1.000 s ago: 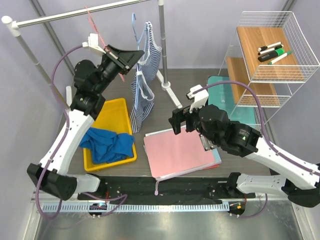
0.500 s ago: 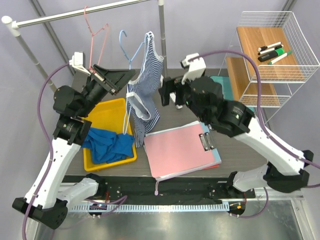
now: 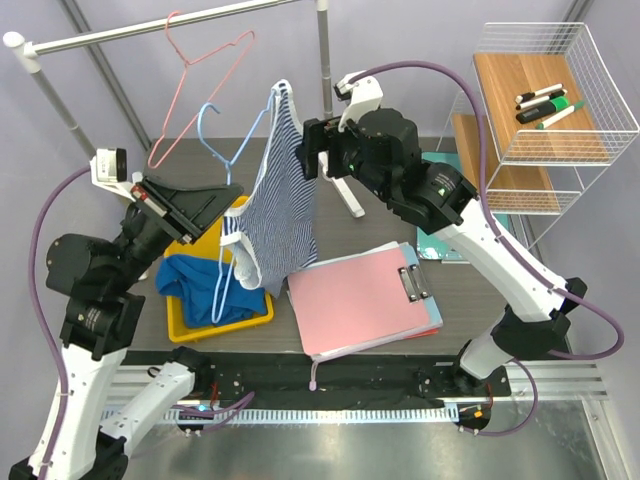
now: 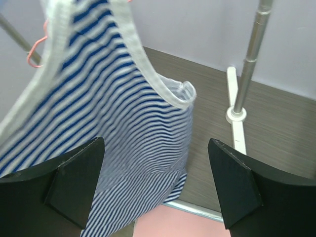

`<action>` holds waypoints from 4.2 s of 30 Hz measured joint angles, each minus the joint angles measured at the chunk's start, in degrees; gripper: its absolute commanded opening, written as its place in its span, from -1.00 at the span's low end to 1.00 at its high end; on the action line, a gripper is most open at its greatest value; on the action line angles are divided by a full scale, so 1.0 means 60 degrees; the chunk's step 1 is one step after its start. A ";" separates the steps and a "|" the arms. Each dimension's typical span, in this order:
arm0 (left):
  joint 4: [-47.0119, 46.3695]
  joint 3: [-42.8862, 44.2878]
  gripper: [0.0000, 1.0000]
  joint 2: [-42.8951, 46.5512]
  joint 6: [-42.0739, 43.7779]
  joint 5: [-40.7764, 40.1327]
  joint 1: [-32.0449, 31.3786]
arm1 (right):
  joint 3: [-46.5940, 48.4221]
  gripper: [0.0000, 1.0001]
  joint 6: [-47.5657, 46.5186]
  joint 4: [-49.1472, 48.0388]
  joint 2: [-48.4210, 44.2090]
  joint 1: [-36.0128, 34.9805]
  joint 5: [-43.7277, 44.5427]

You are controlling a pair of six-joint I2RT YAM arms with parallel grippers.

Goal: Remove the tank top from the hanger

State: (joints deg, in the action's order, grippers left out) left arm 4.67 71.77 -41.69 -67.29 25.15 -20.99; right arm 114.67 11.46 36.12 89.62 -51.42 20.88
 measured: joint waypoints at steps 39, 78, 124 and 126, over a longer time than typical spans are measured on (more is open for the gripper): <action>0.0492 -0.0200 -0.99 0.0033 -0.0069 0.0820 0.0000 | 0.0415 -0.27 0.0153 -0.2357 0.0860 0.0783 -0.1934; 0.0765 -0.0200 -1.00 0.0051 -0.0142 0.0991 0.0000 | -0.0328 -0.02 0.0856 -0.2794 -0.0346 0.0973 -0.2761; 0.0630 -0.0200 -0.99 0.0062 -0.0477 0.1184 0.0000 | 0.0149 -0.98 0.0437 -0.2572 0.0841 0.0973 -0.1406; 0.0627 -0.0200 -1.00 0.0062 -0.0474 0.1180 0.0000 | 0.0160 -0.98 0.0404 -0.2572 0.0863 0.0973 -0.1333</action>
State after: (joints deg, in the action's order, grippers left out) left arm 8.43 70.57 -41.32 -70.13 32.23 -20.99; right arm 115.63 13.89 20.69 94.80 -45.58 12.88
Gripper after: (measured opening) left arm 0.015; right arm 0.019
